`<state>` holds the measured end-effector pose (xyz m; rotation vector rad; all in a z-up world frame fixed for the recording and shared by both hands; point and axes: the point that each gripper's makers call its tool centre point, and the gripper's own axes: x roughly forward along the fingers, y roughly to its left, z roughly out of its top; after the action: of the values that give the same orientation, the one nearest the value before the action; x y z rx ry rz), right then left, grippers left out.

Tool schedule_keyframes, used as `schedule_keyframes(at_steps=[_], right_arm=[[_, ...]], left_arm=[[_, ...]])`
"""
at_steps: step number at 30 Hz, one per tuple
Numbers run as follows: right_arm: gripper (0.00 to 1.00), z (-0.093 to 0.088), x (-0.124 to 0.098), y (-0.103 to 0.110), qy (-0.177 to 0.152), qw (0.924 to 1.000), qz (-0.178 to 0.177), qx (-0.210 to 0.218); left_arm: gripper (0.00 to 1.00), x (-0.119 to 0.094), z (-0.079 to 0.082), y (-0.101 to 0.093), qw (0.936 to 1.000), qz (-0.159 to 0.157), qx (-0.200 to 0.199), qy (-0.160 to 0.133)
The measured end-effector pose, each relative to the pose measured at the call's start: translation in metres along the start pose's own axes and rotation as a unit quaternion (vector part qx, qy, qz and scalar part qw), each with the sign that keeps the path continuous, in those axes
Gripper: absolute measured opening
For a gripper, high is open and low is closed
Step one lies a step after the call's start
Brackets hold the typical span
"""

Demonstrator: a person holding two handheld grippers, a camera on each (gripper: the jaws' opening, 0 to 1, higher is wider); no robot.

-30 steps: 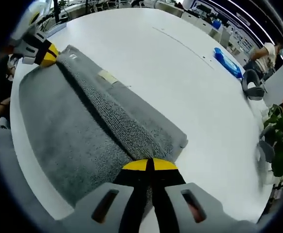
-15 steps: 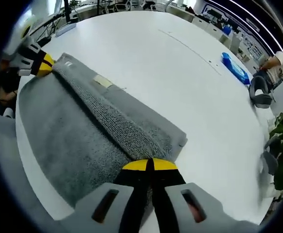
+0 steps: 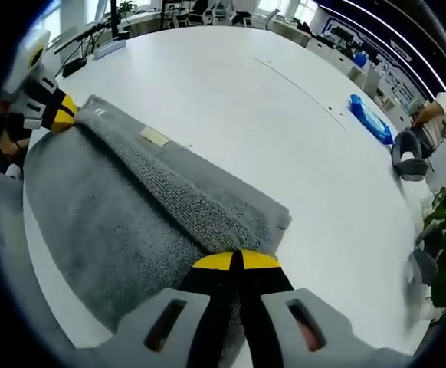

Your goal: Fold the towel on the table until its edges align and the towel forms a compact rectangular stack.

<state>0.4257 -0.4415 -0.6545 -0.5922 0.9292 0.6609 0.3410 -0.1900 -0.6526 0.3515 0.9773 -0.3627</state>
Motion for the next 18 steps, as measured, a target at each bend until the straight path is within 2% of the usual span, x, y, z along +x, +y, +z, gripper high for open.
schedule_keyframes(at_steps=[3,7,13,18], right_arm=[[0.0,0.001,-0.003,-0.001,-0.02,0.9989,-0.005,0.042],[0.04,-0.001,-0.008,0.0,-0.03,0.9982,-0.008,0.051],[0.2,0.004,-0.023,-0.001,-0.058,0.9943,0.0,0.089],[0.21,-0.001,-0.041,-0.006,-0.081,0.9899,-0.012,0.115]], left_arm=[[0.02,-0.001,-0.001,-0.002,1.0,-0.002,-0.006,0.004],[0.02,-0.004,-0.004,-0.005,0.9999,-0.003,-0.01,0.003],[0.02,-0.005,-0.006,-0.008,0.9999,0.001,-0.014,0.002],[0.02,-0.006,-0.007,-0.011,0.9999,0.002,-0.015,0.007]])
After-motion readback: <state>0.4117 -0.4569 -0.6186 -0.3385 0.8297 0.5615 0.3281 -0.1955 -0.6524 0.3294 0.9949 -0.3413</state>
